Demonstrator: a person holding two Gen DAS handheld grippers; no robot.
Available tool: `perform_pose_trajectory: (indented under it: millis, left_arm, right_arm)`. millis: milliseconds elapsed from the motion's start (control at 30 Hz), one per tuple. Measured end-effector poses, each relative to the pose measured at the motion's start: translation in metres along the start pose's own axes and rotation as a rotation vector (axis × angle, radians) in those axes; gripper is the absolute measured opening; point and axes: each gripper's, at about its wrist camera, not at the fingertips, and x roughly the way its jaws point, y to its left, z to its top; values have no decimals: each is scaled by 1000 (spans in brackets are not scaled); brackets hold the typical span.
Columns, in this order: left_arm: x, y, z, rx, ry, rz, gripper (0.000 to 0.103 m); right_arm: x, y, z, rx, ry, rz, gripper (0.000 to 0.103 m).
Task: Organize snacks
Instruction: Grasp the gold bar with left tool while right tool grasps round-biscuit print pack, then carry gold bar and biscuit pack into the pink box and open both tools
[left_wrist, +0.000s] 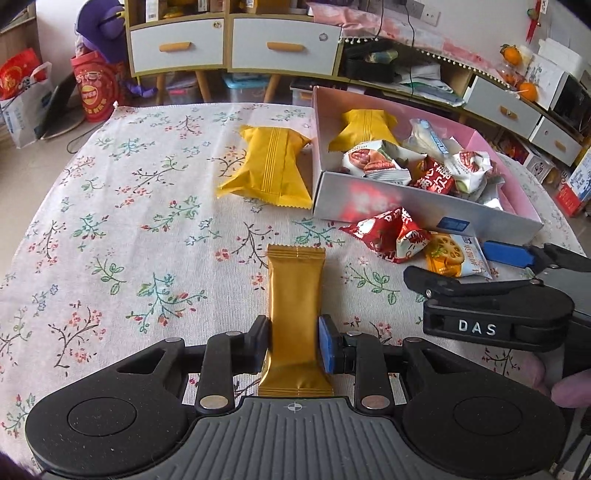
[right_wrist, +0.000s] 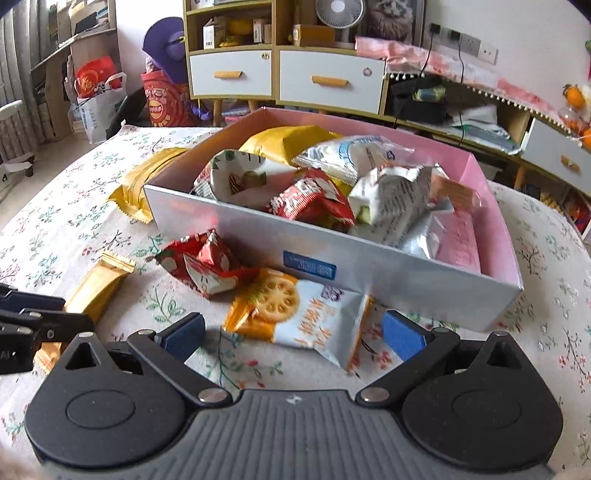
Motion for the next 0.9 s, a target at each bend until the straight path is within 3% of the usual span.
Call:
perform_pose_trajectory:
  millis: [167,467,900]
  left_arm:
    - [-1,4,-1,1,-4,-11,27]
    - [-2,2,-1,4,-2,-4,27]
    - [-5,-1,2,-12,3,-8,26]
  right_arm:
    - [-1,-1,3,-1,-29,-16,80]
    - [-8,-3,3,-32,-27,37,59]
    - [-18,-15,3,-46,-7,27,57]
